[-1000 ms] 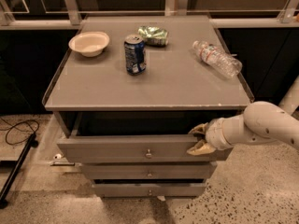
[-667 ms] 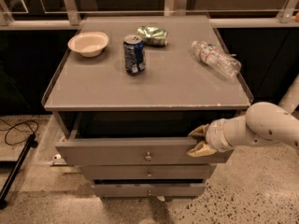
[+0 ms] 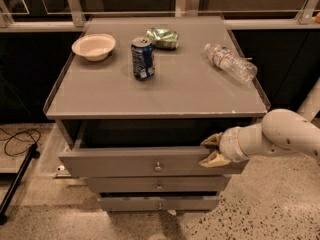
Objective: Open top drawer
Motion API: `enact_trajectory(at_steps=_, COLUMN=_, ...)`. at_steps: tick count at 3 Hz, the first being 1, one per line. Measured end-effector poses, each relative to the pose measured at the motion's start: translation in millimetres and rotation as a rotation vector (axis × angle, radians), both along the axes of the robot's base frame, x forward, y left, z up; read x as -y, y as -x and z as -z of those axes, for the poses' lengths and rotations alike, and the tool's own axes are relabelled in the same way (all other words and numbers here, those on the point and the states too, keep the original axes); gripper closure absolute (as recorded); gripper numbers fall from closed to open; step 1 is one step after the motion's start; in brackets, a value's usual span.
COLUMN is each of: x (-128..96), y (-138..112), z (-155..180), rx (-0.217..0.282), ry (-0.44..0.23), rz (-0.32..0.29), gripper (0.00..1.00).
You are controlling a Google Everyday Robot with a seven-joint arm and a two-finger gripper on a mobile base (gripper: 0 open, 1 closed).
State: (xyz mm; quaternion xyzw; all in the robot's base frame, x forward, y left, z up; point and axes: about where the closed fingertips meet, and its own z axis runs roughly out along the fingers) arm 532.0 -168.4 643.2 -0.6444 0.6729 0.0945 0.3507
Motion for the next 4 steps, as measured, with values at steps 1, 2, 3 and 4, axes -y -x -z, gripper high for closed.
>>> enact_trajectory(at_steps=1, x=-1.1, y=6.1, z=2.6, rx=-0.016, ry=-0.021, rz=-0.032, gripper=0.34)
enact_trajectory(at_steps=2, x=-0.1, y=6.8, z=2.2, rx=-0.016, ry=-0.022, rz=-0.033, gripper=0.38)
enact_trajectory(at_steps=3, x=16.8, y=41.3, z=7.1, rx=-0.029, ry=-0.033, rz=-0.024, gripper=0.62)
enact_trajectory(at_steps=4, x=15.8, y=40.9, z=1.5, rx=-0.029, ry=-0.033, rz=-0.025, gripper=0.85)
